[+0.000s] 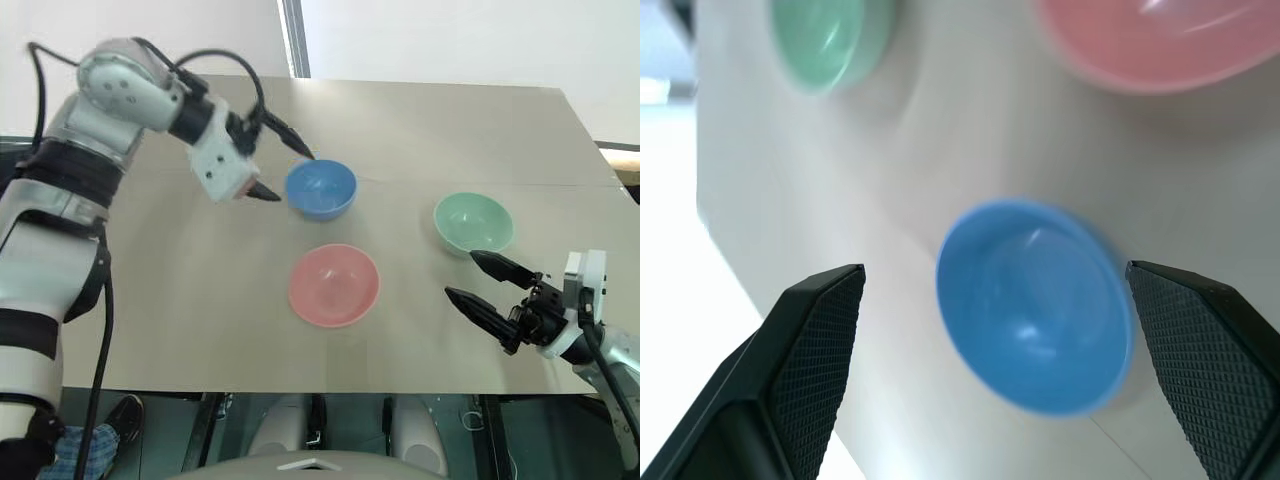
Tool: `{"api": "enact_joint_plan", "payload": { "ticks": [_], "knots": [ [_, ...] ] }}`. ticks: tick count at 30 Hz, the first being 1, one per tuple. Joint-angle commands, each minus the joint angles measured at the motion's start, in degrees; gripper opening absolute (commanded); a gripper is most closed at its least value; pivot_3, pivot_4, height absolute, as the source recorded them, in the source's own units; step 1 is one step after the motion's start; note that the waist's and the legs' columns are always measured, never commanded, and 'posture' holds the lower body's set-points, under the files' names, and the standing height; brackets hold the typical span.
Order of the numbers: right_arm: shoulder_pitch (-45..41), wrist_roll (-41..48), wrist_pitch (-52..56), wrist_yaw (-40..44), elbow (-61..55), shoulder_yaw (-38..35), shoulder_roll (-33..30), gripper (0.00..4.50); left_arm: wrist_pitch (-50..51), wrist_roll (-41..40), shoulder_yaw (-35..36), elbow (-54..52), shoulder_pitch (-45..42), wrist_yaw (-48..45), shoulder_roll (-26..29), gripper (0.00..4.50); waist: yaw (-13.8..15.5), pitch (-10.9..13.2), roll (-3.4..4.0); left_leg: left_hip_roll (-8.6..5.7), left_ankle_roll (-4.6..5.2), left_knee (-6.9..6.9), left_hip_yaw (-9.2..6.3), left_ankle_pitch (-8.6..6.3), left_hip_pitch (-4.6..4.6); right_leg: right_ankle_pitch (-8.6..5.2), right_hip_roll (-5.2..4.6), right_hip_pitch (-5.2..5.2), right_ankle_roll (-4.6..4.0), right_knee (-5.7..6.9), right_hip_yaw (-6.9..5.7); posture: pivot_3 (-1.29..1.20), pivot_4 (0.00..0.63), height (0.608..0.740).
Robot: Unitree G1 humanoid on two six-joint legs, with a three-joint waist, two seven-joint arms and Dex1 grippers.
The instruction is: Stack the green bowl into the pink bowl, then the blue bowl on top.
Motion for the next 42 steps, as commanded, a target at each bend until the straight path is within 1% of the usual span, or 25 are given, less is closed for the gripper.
{"api": "enact_joint_plan", "payload": {
  "ticks": [1,3,5,7,9,11,13,14,16,18,21,24,26,30,31,33,35,39,40,42],
  "knots": [
    [-0.1,0.3,-1.2,0.7,-0.6,-1.4,-0.8,4.5,20.8,-6.1,8.2,-0.5,5.6,-1.4,1.8,4.42,0.0,0.0,0.05,0.01,0.0,-0.02,-0.01,0.0,0.01,0.0,-0.01,0.0,0.0,0.0,0.0,0.0,0.15,0.74],
    [0.7,0.4,-1.1,1.3,-0.8,-2.2,-1.2,4.5,31.6,-10.1,11.8,-4.3,10.9,-3.3,4.4,4.42,-0.3,0.0,0.12,0.02,0.0,-0.02,-0.03,0.0,-0.05,0.0,0.0,-0.05,0.0,-0.02,-0.03,0.0,0.15,0.74],
    [1.5,0.5,-1.1,2.1,-0.5,-3.5,-2.0,4.5,42.1,-14.3,16.1,-11.1,19.4,-4.1,9.0,4.42,-1.0,0.0,0.15,0.05,0.0,-0.05,-0.16,0.0,-0.04,0.0,-0.01,-0.11,0.0,0.01,0.08,0.0,0.15,0.74],
    [2.3,0.4,-1.2,3.4,0.8,-5.2,-3.2,4.5,50.1,-19.7,22.3,-18.9,30.1,-3.6,14.1,4.42,-1.4,0.1,0.1,0.07,-0.01,-0.06,-0.17,0.01,-0.07,0.0,-0.01,-0.17,0.0,0.05,0.09,0.0,0.15,0.74],
    [3.1,0.0,-1.2,5.0,2.6,-6.5,-4.4,4.5,57.4,-24.8,28.8,-25.3,37.3,-1.5,16.9,4.42,-1.3,0.2,0.02,0.1,-0.02,-0.07,-0.16,0.01,-0.09,0.0,-0.03,-0.2,0.0,0.02,0.12,0.0,0.15,0.74],
    [3.4,-0.3,-1.2,6.4,4.4,-7.2,-5.4,4.5,64.0,-29.5,33.9,-30.9,41.1,0.0,18.1,4.42,-0.7,0.3,-0.15,0.1,-0.03,-0.06,-0.22,0.01,-0.1,0.0,-0.06,-0.17,0.0,0.03,0.03,0.0,0.15,0.74],
    [2.7,-2.4,-1.6,7.8,7.9,-6.7,-7.1,4.5,71.4,-34.9,38.9,-36.3,42.6,2.5,18.7,4.42,0.3,0.3,-0.21,0.08,-0.03,-0.01,-0.27,0.01,-0.09,-0.01,-0.15,-0.05,-0.01,0.02,-0.2,0.0,0.15,0.74],
    [1.9,-3.9,-1.4,8.1,10.1,-6.0,-8.4,4.5,75.2,-37.9,41.2,-38.2,42.7,3.8,18.5,4.42,0.6,0.3,-0.2,0.05,-0.03,0.04,-0.29,0.01,-0.06,-0.02,-0.2,0.05,-0.03,0.01,-0.23,0.0,0.15,0.74],
    [0.0,-7.4,0.8,7.5,13.8,-3.9,-12.3,4.5,79.0,-40.1,44.5,-40.3,42.9,7.5,17.5,4.42,0.6,0.3,-0.16,-0.02,-0.03,0.09,-0.26,0.02,0.08,-0.11,-0.32,0.22,-0.17,0.03,-0.26,0.0,0.15,0.74],
    [-2.8,-10.5,2.4,6.6,16.8,-1.5,-15.7,4.5,80.7,-40.0,45.9,-41.5,43.7,9.2,17.2,4.42,0.4,0.3,-0.1,-0.1,-0.01,0.12,-0.29,0.03,0.19,-0.07,-0.33,0.24,-0.11,0.05,-0.1,0.0,0.15,0.74],
    [-7.4,-16.2,-0.4,7.9,20.4,2.4,-19.1,4.5,79.9,-39.0,47.3,-43.5,47.1,9.2,17.0,4.42,-0.1,0.3,0.01,-0.07,-0.02,0.07,-0.26,0.03,0.23,0.0,-0.18,0.21,0.0,0.1,-0.06,0.0,0.15,0.74],
    [-15.6,-24.1,-1.9,5.5,25.3,8.7,-22.1,4.5,80.2,-39.7,48.3,-45.8,49.1,10.2,16.2,4.42,-0.7,0.3,0.01,0.01,-0.05,-0.02,-0.14,0.04,0.16,0.03,-0.02,0.05,0.03,0.1,0.04,0.0,0.15,0.74],
    [-21.2,-29.2,-4.4,4.0,28.6,12.4,-22.6,4.5,80.5,-40.1,48.6,-47.0,49.6,11.0,15.7,4.42,-1.0,0.3,0.03,0.01,-0.09,-0.02,-0.03,0.07,0.04,0.04,-0.03,-0.09,0.04,0.1,0.05,0.0,0.15,0.74],
    [-29.3,-31.6,-7.9,4.6,30.7,15.3,-20.7,4.5,80.8,-40.1,49.2,-48.4,50.4,11.6,15.1,4.42,-1.0,0.4,0.04,0.0,-0.14,-0.03,0.06,0.09,-0.02,0.04,-0.05,-0.11,0.04,0.02,0.06,0.0,0.15,0.74],
    [-30.8,-33.5,-11.8,5.9,30.4,16.9,-21.0,4.5,80.7,-40.1,49.3,-48.6,50.7,11.5,15.1,4.42,-1.0,0.4,0.05,0.0,-0.17,-0.04,0.08,0.11,-0.03,0.04,-0.06,-0.12,0.04,0.0,0.06,0.0,0.15,0.74],
    [-31.4,-34.5,-16.7,10.0,28.1,18.7,-21.6,4.5,80.6,-39.8,49.5,-48.7,50.8,11.6,15.1,4.42,-1.0,0.4,0.08,-0.01,-0.21,-0.05,0.14,0.13,-0.03,0.04,-0.06,-0.15,0.05,0.0,0.1,0.0,0.15,0.74],
    [-31.4,-32.6,-16.6,12.2,25.4,18.7,-21.2,4.5,80.7,-39.7,49.6,-48.8,50.8,11.6,15.2,4.42,-0.8,0.4,0.09,0.0,-0.21,-0.08,0.11,0.12,-0.04,0.04,-0.06,-0.15,0.05,0.0,0.07,0.0,0.15,0.74],
    [-29.3,-34.5,-19.3,15.7,22.5,20.6,-22.4,4.5,80.5,-39.6,49.6,-48.8,50.8,11.7,15.1,4.42,-0.6,0.4,0.09,-0.01,-0.22,-0.07,0.15,0.13,-0.03,0.04,-0.1,-0.15,0.06,0.0,0.08,0.0,0.15,0.74],
    [-28.6,-35.3,-20.1,16.1,22.0,21.1,-22.6,4.5,80.4,-39.5,49.5,-48.8,50.8,11.7,15.1,4.42,-0.5,0.4,0.09,-0.01,-0.21,-0.06,0.15,0.13,-0.03,0.04,-0.1,-0.14,0.06,0.0,0.08,0.0,0.15,0.74],
    [-28.9,-38.1,-19.7,13.5,21.9,22.2,-21.9,4.5,80.3,-39.4,49.3,-48.7,50.6,11.8,14.9,4.42,-0.5,0.4,0.08,-0.01,-0.21,-0.06,0.15,0.13,-0.01,0.04,-0.1,-0.14,0.06,0.01,0.08,0.0,0.15,0.74]
  ]
}}
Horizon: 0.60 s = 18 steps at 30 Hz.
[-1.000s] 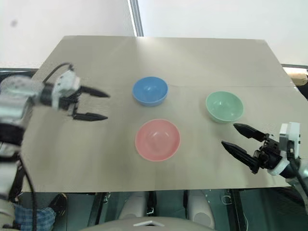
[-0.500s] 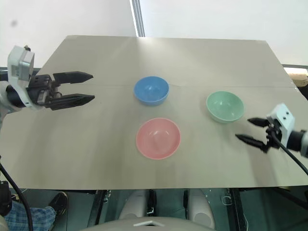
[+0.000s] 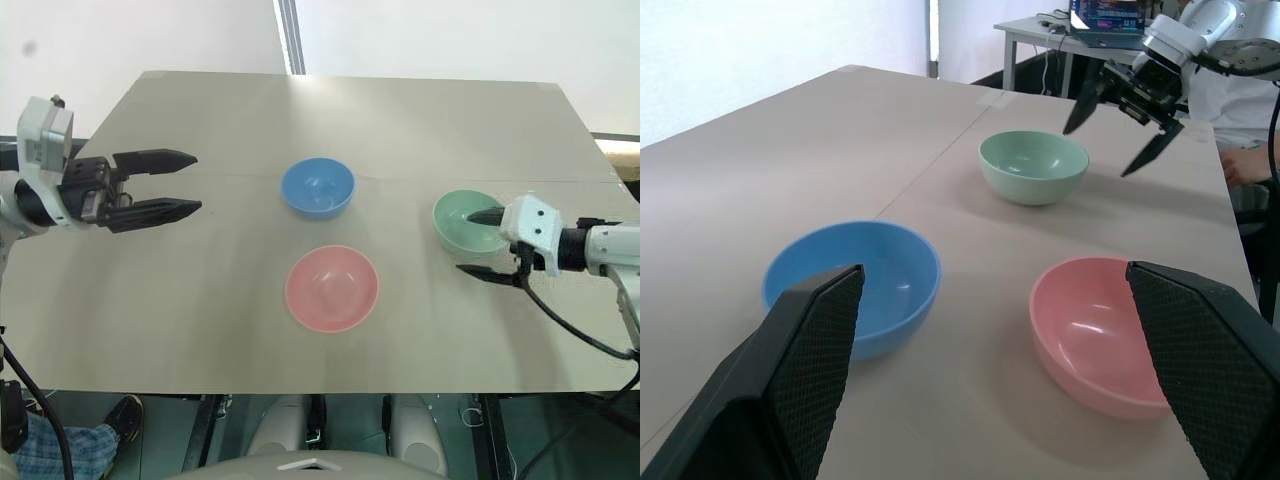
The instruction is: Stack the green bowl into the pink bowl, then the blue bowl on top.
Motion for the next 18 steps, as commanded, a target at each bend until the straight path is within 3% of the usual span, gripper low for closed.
{"api": "enact_joint_plan", "payload": {
  "ticks": [1,10,14,18],
  "knots": [
    [-0.9,-4.2,-0.1,-3.4,-1.4,1.0,0.2,4.5,-0.6,-0.1,2.1,-1.7,-0.7,0.5,0.2,4.42,-0.1,0.0,0.02,0.0,-0.01,0.01,0.01,0.01,0.0,0.0,0.0,0.0,0.0,0.0,0.0,0.0,0.15,0.74],
    [-3.9,-14.0,1.8,-10.1,2.3,6.5,2.9,4.5,-1.4,0.8,0.8,-0.7,-2.5,0.3,-0.7,4.42,-0.4,0.0,0.02,0.01,-0.12,0.01,0.07,0.07,-0.01,0.0,0.01,-0.04,0.0,0.02,0.04,0.0,0.15,0.74],
    [-4.1,-15.7,1.7,-10.5,3.2,7.0,2.5,3.31,-1.6,1.3,0.7,-0.3,-2.9,0.3,-1.0,4.5,-0.3,0.0,0.02,0.0,-0.13,0.01,0.08,0.07,-0.01,0.0,0.0,-0.04,0.0,0.01,0.04,0.0,0.15,0.74],
    [-4.1,-16.0,1.1,-10.7,4.1,6.6,3.1,1.14,-1.6,1.4,0.8,-0.6,-3.0,0.6,-1.4,4.5,-0.4,0.0,0.02,0.01,-0.13,0.01,0.09,0.07,0.0,0.0,0.0,-0.04,0.0,0.02,0.05,0.0,0.15,0.74]
  ]
}}
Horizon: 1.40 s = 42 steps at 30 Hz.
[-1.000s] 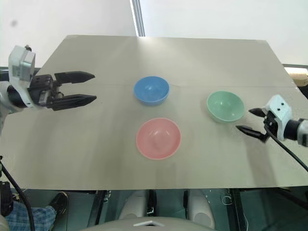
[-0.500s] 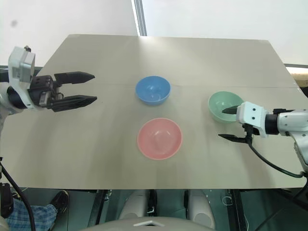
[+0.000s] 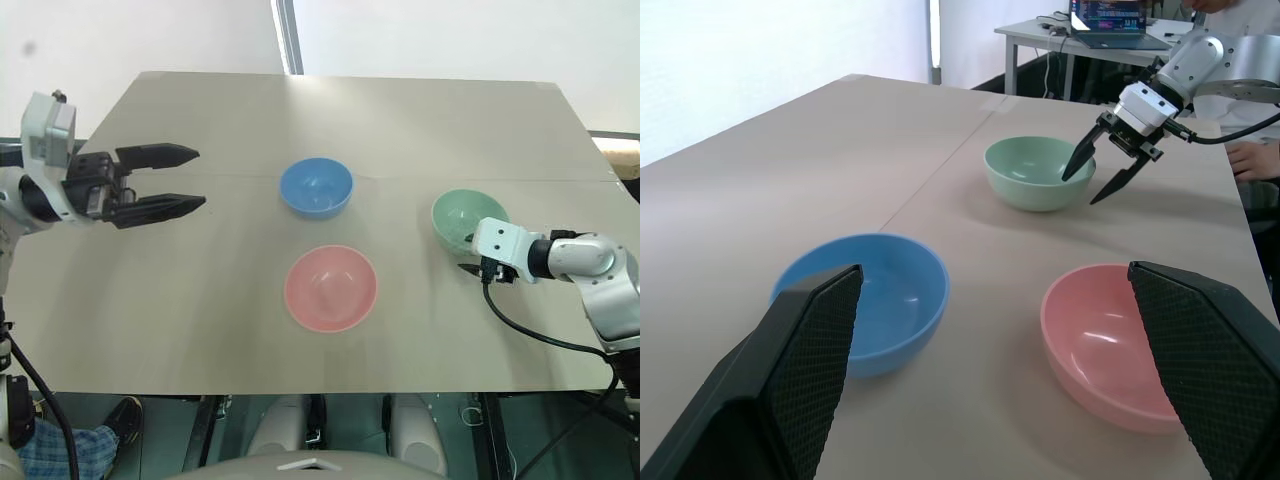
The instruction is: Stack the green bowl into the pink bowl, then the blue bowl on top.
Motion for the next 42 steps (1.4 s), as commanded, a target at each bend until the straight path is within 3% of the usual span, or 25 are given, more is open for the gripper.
{"api": "enact_joint_plan", "payload": {
  "ticks": [1,3,8,12,15,20,24,33,36,42],
  "knots": [
    [-1.2,-0.2,-1.4,-0.3,0.1,-1.0,-0.3,0.71,-0.6,-0.2,1.4,-0.8,-1.4,0.3,0.1,4.5,0.0,0.0,0.0,0.0,0.0,0.0,0.0,0.0,0.0,0.0,0.0,0.0,0.0,0.0,0.0,0.0,0.15,0.74],
    [-1.1,-0.5,-1.9,-0.2,0.4,-1.0,-0.4,0.12,-0.7,-0.1,1.5,-0.8,-1.3,0.3,-0.1,4.5,0.0,0.0,0.0,0.0,0.0,0.0,-0.01,0.0,0.0,0.0,0.0,0.0,0.0,0.0,0.0,0.0,0.15,0.74],
    [-1.6,0.6,-3.0,0.0,-0.3,-1.6,0.5,0.12,-0.8,0.0,1.6,-0.8,-1.3,0.6,-0.4,4.5,-0.1,0.0,0.0,0.0,0.0,0.0,0.0,0.0,0.0,0.0,0.0,0.0,0.0,0.0,0.01,0.0,0.15,0.74],
    [-2.9,8.9,-3.3,5.7,-7.4,-3.2,1.3,0.12,-1.0,0.3,1.5,-0.7,-1.3,0.6,-0.6,4.5,-0.2,0.0,0.02,0.0,0.0,0.0,0.0,0.0,0.0,0.0,0.01,-0.01,0.0,0.01,0.01,0.0,0.15,0.74],
    [-6.8,20.1,4.8,9.8,-19.7,-3.6,1.0,0.12,-1.3,0.6,1.1,-0.3,-1.9,0.6,-0.9,4.5,-0.3,0.1,0.12,0.01,0.0,0.0,0.0,0.0,-0.01,0.01,0.0,-0.01,0.01,0.01,0.02,0.0,0.15,0.74],
    [-9.4,24.3,15.1,9.1,-32.3,0.0,-1.0,0.12,-2.2,1.7,0.3,0.4,-2.6,0.5,-1.4,4.5,0.2,0.1,0.07,0.03,0.0,-0.01,-0.07,-0.01,-0.02,0.0,0.02,0.0,0.0,0.0,-0.04,0.0,0.15,0.74],
    [-7.5,22.7,19.9,6.9,-40.3,4.9,-1.9,0.12,-2.2,2.2,-0.2,1.3,-3.5,-0.6,-1.4,4.5,1.1,0.1,0.04,0.01,0.07,-0.01,-0.06,-0.05,-0.06,0.0,-0.03,-0.01,-0.01,-0.04,-0.05,0.0,0.15,0.74],
    [-9.2,16.9,24.0,1.8,-40.5,10.9,1.1,0.12,-1.5,2.6,-1.0,2.2,-5.2,-1.8,-1.1,4.5,1.0,0.1,0.03,0.01,0.14,0.04,-0.07,-0.08,-0.03,-0.01,0.0,-0.02,-0.02,0.03,-0.05,0.0,0.15,0.74],
    [-9.7,17.2,25.2,1.5,-40.7,11.1,1.8,1.03,-1.4,2.7,-1.0,2.5,-5.3,-2.1,-0.9,4.5,1.0,0.1,0.03,0.01,0.08,0.04,-0.04,-0.05,-0.07,0.0,0.0,-0.03,-0.01,0.0,-0.04,0.0,0.15,0.74],
    [-9.7,17.7,24.8,1.6,-40.7,10.9,2.6,3.65,-1.7,3.1,-1.2,3.2,-5.7,-2.6,-0.7,4.5,1.0,0.1,0.03,0.01,0.16,0.04,-0.06,-0.1,-0.07,-0.01,0.0,-0.03,-0.02,-0.01,-0.05,0.0,0.15,0.74]
  ]
}}
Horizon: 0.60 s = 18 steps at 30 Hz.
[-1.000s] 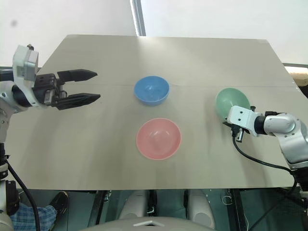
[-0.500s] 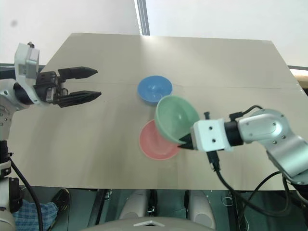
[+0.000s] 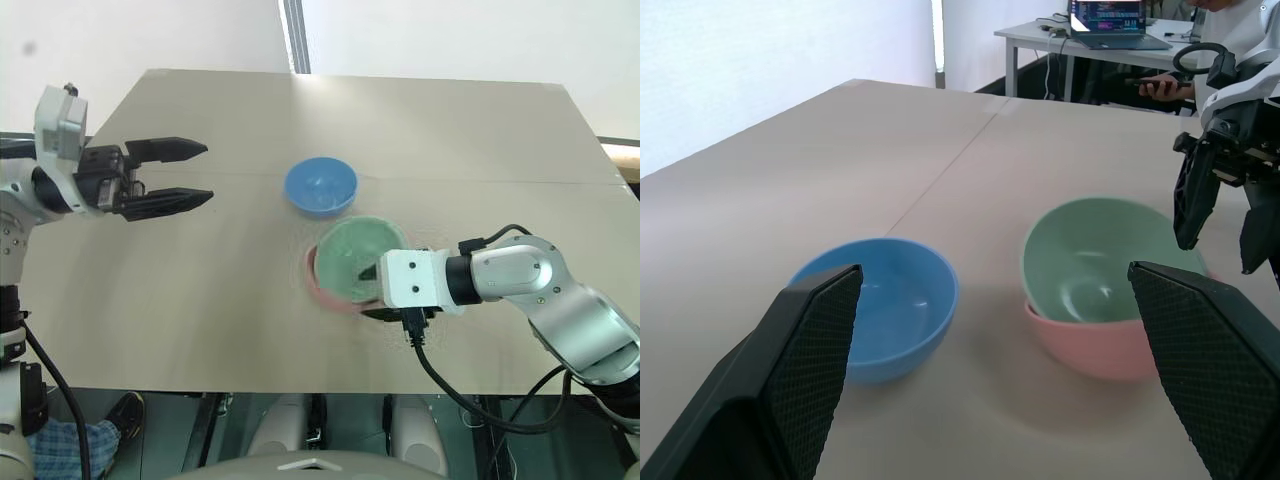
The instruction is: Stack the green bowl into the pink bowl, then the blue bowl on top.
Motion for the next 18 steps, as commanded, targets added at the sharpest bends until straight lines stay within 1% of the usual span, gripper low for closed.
{"api": "enact_joint_plan", "payload": {
  "ticks": [1,7,12,15,18],
  "knots": [
    [-0.5,0.5,-1.0,-0.1,-1.3,-1.0,0.7,3.99,-0.4,0.2,1.0,-0.1,-1.2,-0.6,1.1,4.5,-0.1,0.0,0.0,0.0,0.02,0.0,0.0,-0.01,0.0,0.0,0.0,0.0,0.0,0.0,0.0,0.0,0.15,0.74],
    [-1.2,1.2,-1.8,0.3,-0.9,-2.8,0.7,3.99,-0.6,0.3,1.3,0.0,-1.2,-0.6,1.2,4.5,-0.1,0.0,0.0,0.0,0.01,0.0,0.0,0.0,0.0,0.0,0.0,0.0,0.0,0.0,0.0,0.0,0.15,0.74],
    [-3.1,4.4,-2.5,3.3,3.7,-9.1,-1.4,3.99,-0.9,0.4,1.4,0.0,-1.0,-0.8,1.1,4.5,0.0,0.0,0.0,0.0,0.02,0.0,0.0,-0.01,0.0,0.0,0.0,0.0,0.0,0.0,0.0,0.0,0.15,0.74],
    [-6.2,5.0,-1.3,1.9,8.6,-11.7,-1.0,3.99,-1.2,0.5,1.3,0.3,-1.2,-0.8,0.9,4.5,-0.1,0.0,0.0,0.0,0.02,0.0,0.01,-0.02,0.01,0.0,0.0,0.0,0.0,0.01,0.0,0.0,0.15,0.74],
    [-10.7,1.2,-1.5,-2.0,16.3,-11.1,0.5,3.99,-1.4,0.4,1.1,0.6,-1.4,-0.9,0.6,4.5,-0.3,0.0,0.0,0.01,0.03,0.0,0.03,-0.02,0.03,0.0,0.0,0.0,0.0,0.01,0.01,0.0,0.15,0.74]
  ]
}}
